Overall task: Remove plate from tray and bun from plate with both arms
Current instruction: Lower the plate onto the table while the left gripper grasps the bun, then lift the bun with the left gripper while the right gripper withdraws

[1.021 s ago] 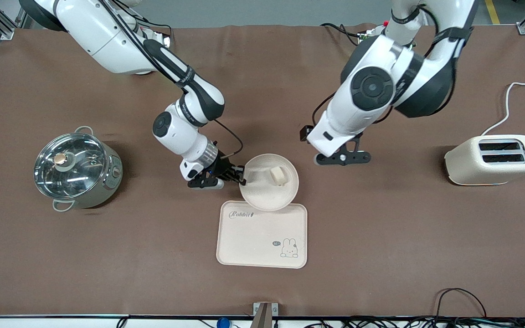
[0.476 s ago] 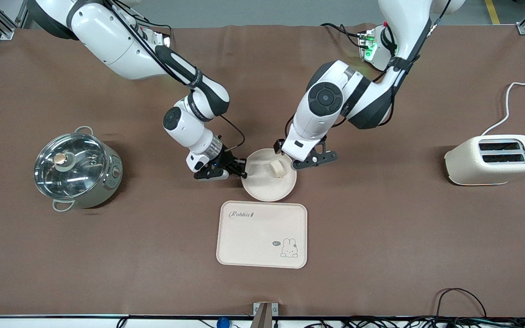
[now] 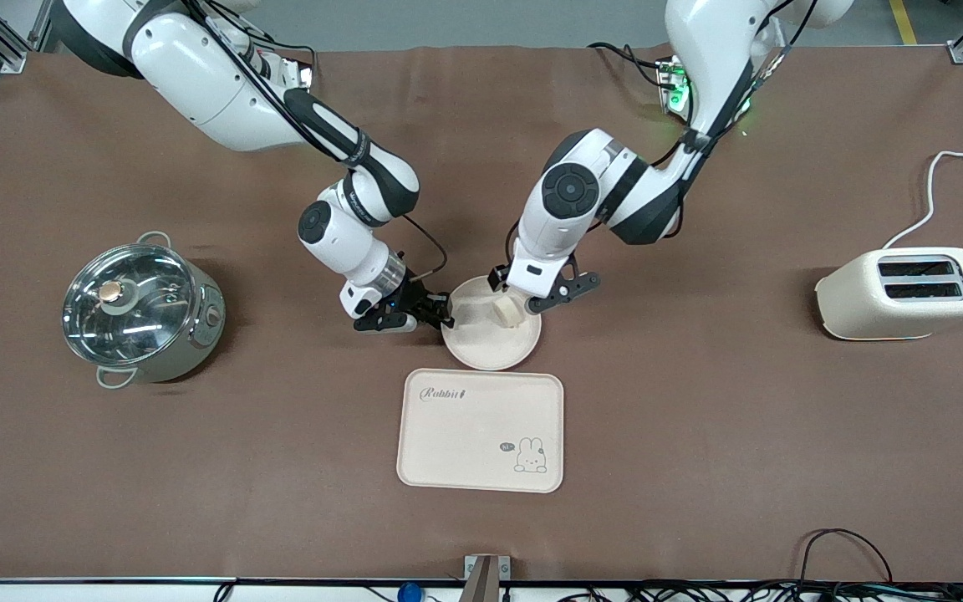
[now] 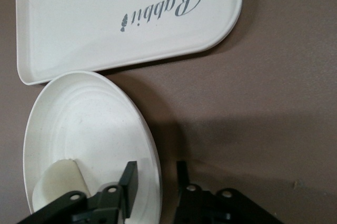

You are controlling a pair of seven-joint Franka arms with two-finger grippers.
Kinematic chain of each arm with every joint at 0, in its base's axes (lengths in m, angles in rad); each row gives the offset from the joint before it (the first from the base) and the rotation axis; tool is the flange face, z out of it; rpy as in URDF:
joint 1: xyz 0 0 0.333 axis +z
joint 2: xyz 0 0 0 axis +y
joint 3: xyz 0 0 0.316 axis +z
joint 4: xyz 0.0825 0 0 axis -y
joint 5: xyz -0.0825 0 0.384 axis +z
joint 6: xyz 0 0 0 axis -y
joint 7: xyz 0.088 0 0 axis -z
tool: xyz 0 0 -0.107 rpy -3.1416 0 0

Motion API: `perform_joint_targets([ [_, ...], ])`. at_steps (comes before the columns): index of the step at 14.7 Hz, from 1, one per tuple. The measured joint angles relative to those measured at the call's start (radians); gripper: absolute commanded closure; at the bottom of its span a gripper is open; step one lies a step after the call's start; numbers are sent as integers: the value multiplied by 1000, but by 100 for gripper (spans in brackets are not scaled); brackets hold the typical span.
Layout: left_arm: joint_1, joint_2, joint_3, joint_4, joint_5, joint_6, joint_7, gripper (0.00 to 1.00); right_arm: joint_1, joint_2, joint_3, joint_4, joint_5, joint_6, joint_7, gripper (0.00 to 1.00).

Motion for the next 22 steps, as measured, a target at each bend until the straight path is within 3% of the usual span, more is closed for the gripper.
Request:
perform_joint_targets([
  [6, -23, 128, 1, 5, 1, 199, -153, 12, -8, -58, 3, 16, 0, -52, 143, 0],
  [9, -23, 164, 5, 28, 39, 209, -204, 15, -67, -136, -3, 54, -12, -266, 139, 0],
  [12, -24, 187, 8, 38, 60, 210, -223, 20, -164, -241, -20, 101, -137, -508, 115, 0],
  [14, -24, 197, 9, 42, 62, 210, -225, 32, -243, -308, -25, 157, -245, -710, 110, 0],
  [16, -24, 205, 9, 46, 66, 210, -226, 59, -316, -362, -26, 232, -317, -904, 69, 0],
  [18, -25, 206, 9, 51, 68, 210, -226, 80, -369, -407, -27, 302, -329, -1025, 6, 0],
  [20, -25, 206, 9, 57, 69, 210, -226, 88, -404, -435, -28, 363, -335, -1121, -26, 0],
  [22, -25, 204, 9, 68, 70, 210, -226, 88, -438, -443, -29, 405, -338, -1188, -74, 0],
])
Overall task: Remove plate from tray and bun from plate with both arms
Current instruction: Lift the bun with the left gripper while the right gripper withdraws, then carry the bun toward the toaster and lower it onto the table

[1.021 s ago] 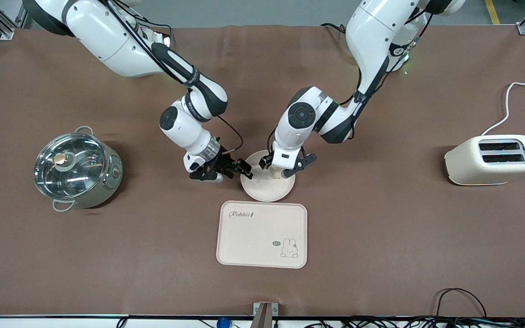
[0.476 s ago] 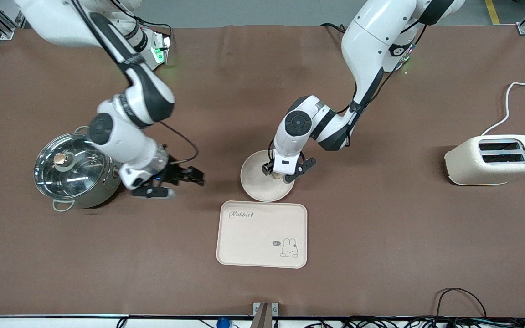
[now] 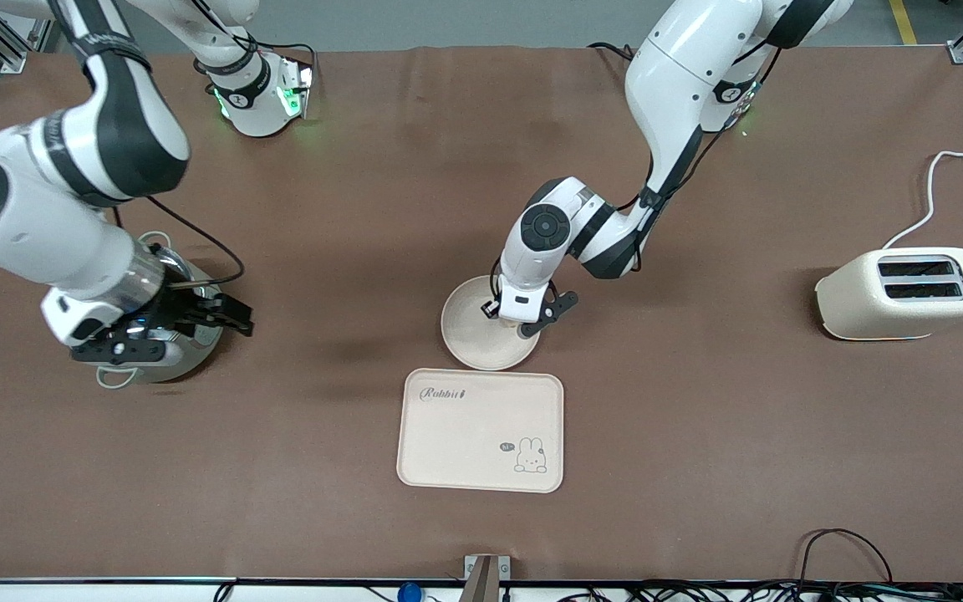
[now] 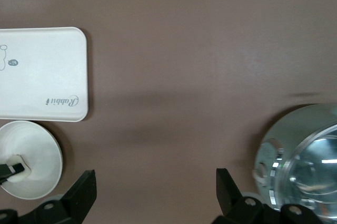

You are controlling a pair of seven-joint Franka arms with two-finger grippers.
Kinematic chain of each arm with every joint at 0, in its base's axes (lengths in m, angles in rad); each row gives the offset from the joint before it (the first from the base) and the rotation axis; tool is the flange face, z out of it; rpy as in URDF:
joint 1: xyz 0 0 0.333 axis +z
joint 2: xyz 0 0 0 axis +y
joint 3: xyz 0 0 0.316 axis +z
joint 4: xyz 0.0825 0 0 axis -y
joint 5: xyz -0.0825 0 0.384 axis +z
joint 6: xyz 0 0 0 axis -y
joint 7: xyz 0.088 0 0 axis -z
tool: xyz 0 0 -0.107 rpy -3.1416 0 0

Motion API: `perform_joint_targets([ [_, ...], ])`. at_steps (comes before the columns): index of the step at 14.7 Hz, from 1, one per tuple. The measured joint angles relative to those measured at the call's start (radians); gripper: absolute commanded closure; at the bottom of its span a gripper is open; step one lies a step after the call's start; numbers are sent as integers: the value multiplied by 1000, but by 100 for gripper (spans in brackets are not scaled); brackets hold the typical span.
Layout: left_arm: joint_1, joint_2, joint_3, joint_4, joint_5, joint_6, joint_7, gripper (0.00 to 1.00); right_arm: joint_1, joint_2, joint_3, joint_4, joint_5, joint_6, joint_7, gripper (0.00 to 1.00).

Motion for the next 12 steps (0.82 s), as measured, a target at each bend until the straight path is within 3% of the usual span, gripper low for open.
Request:
perform_joint_targets([
  [3, 20, -38, 2, 23, 0, -32, 0, 87, -38, 0, -1, 72, -21, -104, -43, 0],
  [6, 92, -128, 9, 32, 9, -167, 23, 85, -39, -25, -2, 121, -40, -203, -45, 0],
  [8, 178, -172, 13, 30, 26, -257, 92, 84, -11, -72, -47, 129, -42, -269, -51, 0],
  [9, 227, -181, 14, 27, 34, -277, 131, 82, 43, -101, -117, 131, -42, -300, -70, 0],
  [12, 364, -172, 16, -4, 39, -290, 239, 81, 290, -187, -416, 136, -42, -349, -121, 0],
])
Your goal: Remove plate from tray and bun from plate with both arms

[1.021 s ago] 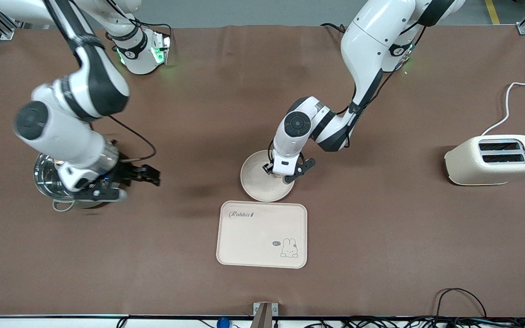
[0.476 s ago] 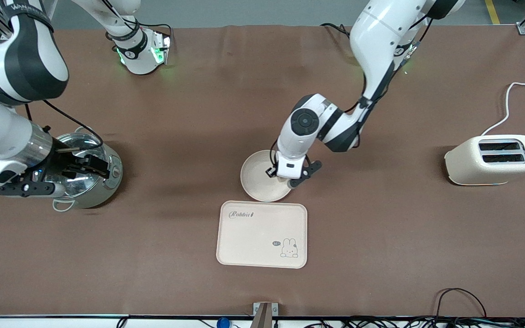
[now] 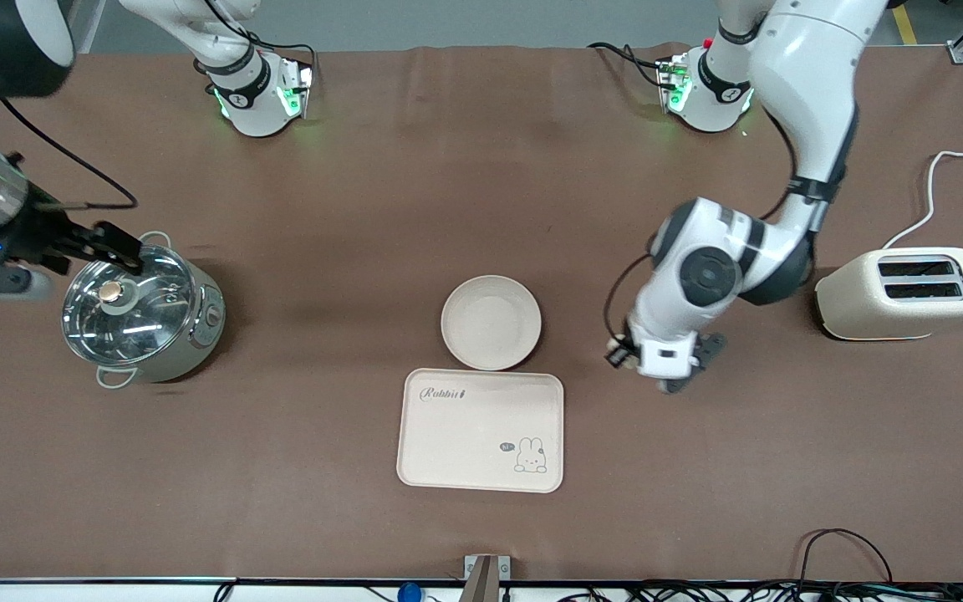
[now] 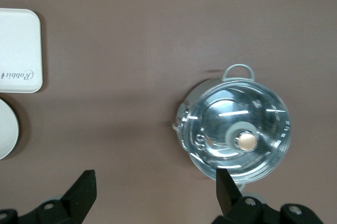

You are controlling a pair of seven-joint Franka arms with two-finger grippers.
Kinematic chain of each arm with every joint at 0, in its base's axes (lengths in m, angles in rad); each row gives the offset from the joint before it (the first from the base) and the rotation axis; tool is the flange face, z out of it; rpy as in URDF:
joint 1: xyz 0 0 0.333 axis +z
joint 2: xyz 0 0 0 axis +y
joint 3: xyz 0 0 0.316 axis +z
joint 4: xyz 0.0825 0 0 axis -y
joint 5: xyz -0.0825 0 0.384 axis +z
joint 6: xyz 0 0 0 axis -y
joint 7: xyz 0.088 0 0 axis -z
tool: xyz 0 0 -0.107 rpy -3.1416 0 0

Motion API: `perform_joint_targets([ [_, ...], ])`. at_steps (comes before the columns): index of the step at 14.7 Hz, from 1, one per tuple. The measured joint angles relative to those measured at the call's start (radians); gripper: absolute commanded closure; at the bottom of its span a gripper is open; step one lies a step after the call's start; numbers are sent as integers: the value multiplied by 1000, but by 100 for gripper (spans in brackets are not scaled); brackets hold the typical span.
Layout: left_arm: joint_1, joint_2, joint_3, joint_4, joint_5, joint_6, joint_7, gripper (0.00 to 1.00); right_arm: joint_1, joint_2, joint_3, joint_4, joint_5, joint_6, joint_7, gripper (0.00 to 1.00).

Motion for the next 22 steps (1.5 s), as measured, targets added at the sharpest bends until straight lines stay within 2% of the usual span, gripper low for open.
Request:
perform_joint_targets([
  [1, 39, 13, 0, -11, 3, 0, 33, 81, 50, -24, -65, 0, 0, -14, -15, 0],
  [2, 74, 31, 1, -17, 5, 0, 72, 80, 65, -42, -98, 1, 0, -25, -37, 0],
  [6, 204, 103, 1, -19, 18, 30, 250, 71, 59, -96, -191, 3, 0, -93, -137, 0],
  [7, 229, 119, 0, -19, 18, 46, 289, 58, 54, -111, -204, 3, 0, -102, -144, 0],
  [8, 243, 133, -1, -19, 18, 62, 311, 31, 46, -126, -208, 3, 4, -110, -145, 0],
  [9, 246, 145, -2, -18, 18, 75, 320, 12, 35, -137, -208, 3, 14, -116, -145, 0],
  [10, 244, 148, -5, -18, 18, 80, 321, 0, 23, -144, -209, 3, 32, -120, -145, 0],
  [13, 234, 143, -11, -2, 20, 91, 333, 0, -3, -145, -208, -2, 66, -120, -147, 0],
  [15, 233, 113, -15, 14, 20, 92, 412, 0, -17, -145, -193, -5, 71, -120, -148, 0],
  [18, 242, 1, -16, 31, 20, 15, 516, 0, -39, -144, -152, -6, 73, -118, -148, 0],
  [22, 246, -187, -16, 51, 20, -127, 634, 0, -39, -144, -143, -6, 73, -115, -155, 0],
])
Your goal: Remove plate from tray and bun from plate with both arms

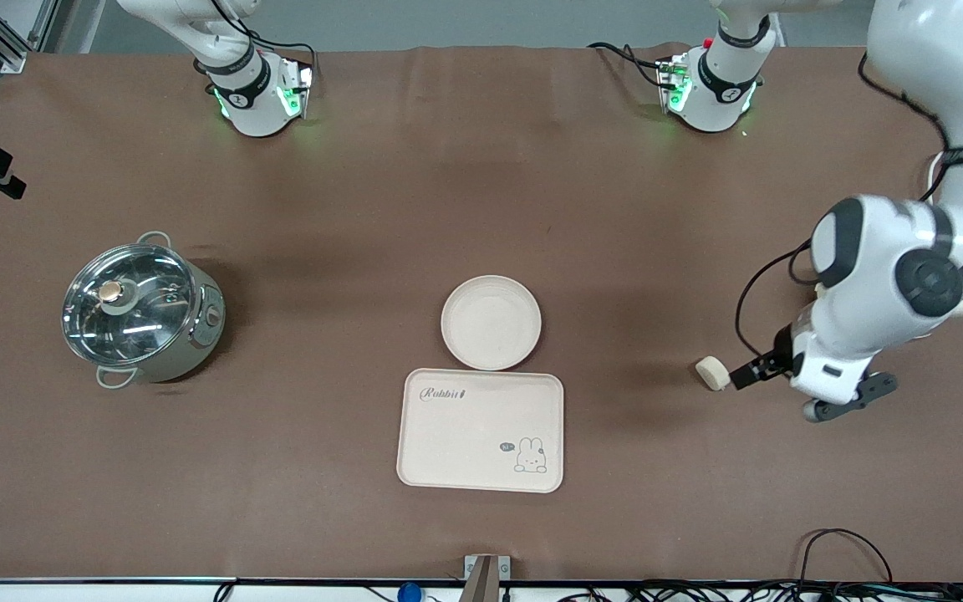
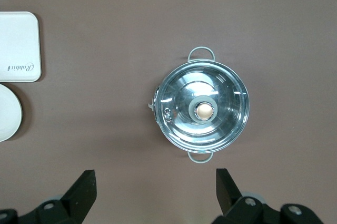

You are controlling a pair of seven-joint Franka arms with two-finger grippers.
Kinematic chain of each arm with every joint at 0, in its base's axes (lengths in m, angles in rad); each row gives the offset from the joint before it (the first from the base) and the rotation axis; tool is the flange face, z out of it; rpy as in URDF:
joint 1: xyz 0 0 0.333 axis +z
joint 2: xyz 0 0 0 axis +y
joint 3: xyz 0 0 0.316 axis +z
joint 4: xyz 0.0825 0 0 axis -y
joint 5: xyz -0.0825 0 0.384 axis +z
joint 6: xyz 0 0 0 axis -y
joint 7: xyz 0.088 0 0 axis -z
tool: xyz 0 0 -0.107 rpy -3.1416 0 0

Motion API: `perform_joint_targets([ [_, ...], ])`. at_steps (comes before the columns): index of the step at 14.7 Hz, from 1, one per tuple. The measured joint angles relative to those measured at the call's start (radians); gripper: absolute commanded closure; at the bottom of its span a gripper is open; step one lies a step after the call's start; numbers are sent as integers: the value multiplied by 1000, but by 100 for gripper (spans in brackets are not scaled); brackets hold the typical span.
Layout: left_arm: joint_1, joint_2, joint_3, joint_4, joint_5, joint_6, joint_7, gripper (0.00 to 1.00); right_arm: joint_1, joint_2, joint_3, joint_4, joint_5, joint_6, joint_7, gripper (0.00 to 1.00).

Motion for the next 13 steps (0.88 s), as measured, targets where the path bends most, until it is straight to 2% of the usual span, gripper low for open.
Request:
perform_joint_targets([
  [2, 0, -79, 0, 35, 0, -96, 68, 0, 0, 0, 3, 0, 0, 1, -4, 0],
  [6, 3, -215, 1, 157, 0, -397, 229, 0, 0, 0, 4, 1, 0, 1, -25, 0],
  [10, 7, -350, 21, 171, -16, -523, 374, 0, 0, 0, 4, 0, 0, -7, -26, 0],
  [13, -31, -416, 81, 162, -41, -642, 404, 0, 0, 0, 4, 0, 0, -19, -26, 0],
])
